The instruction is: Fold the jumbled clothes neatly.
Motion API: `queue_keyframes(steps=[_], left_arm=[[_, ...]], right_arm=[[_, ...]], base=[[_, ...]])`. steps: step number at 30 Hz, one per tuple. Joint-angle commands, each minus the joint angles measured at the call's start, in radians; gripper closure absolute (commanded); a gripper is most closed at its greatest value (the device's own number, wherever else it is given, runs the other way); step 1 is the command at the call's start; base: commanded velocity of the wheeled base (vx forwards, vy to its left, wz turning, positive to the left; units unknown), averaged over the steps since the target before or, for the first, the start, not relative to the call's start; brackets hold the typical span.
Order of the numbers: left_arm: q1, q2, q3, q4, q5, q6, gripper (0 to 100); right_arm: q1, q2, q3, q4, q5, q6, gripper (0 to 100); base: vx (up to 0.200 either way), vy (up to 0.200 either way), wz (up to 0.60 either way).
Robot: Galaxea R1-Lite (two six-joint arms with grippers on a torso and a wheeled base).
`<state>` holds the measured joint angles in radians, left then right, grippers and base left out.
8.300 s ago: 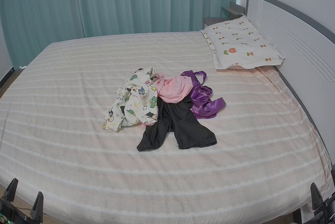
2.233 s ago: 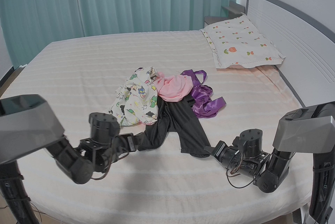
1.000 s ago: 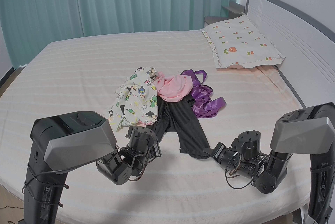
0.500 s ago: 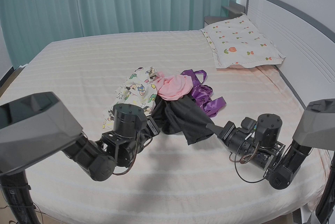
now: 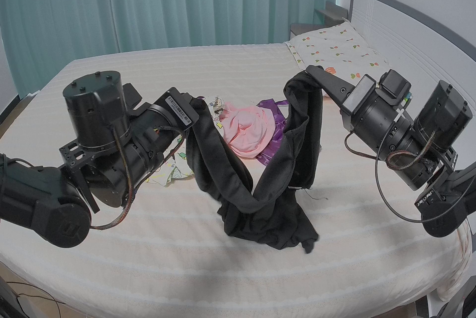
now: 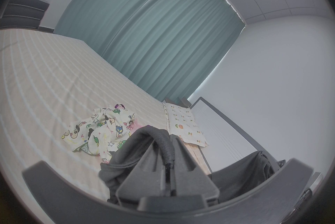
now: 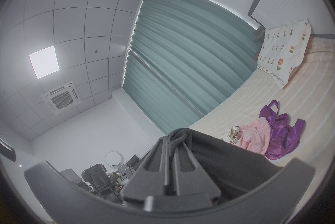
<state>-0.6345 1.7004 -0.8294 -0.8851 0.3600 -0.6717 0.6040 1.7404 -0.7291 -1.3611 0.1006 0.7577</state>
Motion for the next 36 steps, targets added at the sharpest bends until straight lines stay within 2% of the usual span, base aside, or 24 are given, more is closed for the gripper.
queue_keyframes(steps=[1,6,14,19,25,30,36], left_arm=[[-0.004,-0.033,0.088,-0.002,0.002,-0.058,100],[-0.013,0.054,0.153,-0.005,-0.001,-0.135,100],[-0.022,0.062,0.208,-0.005,-0.026,-0.261,100],[-0.021,0.067,0.257,-0.006,-0.052,-0.264,100],[-0.024,0.067,0.271,-0.005,-0.058,-0.266,100],[-0.025,0.062,0.305,-0.006,-0.076,-0.262,100],[-0.025,0.062,0.3,-0.005,-0.064,-0.258,100]], right_arm=[[0.039,0.059,0.177,-0.03,0.013,-0.011,100],[0.046,0.222,0.272,-0.21,0.002,0.043,100],[0.051,0.241,0.281,-0.202,-0.015,0.072,100],[0.049,0.24,0.313,-0.202,-0.035,0.071,100],[0.051,0.24,0.321,-0.202,-0.036,0.072,100],[0.054,0.246,0.327,-0.202,-0.036,0.072,100],[0.065,0.245,0.335,-0.202,-0.038,0.072,100]], base=[[0.0,0.0,0.0],[0.0,0.0,0.0],[0.0,0.0,0.0],[0.0,0.0,0.0],[-0.2,0.0,0.0],[0.0,0.0,0.0],[0.0,0.0,0.0]])
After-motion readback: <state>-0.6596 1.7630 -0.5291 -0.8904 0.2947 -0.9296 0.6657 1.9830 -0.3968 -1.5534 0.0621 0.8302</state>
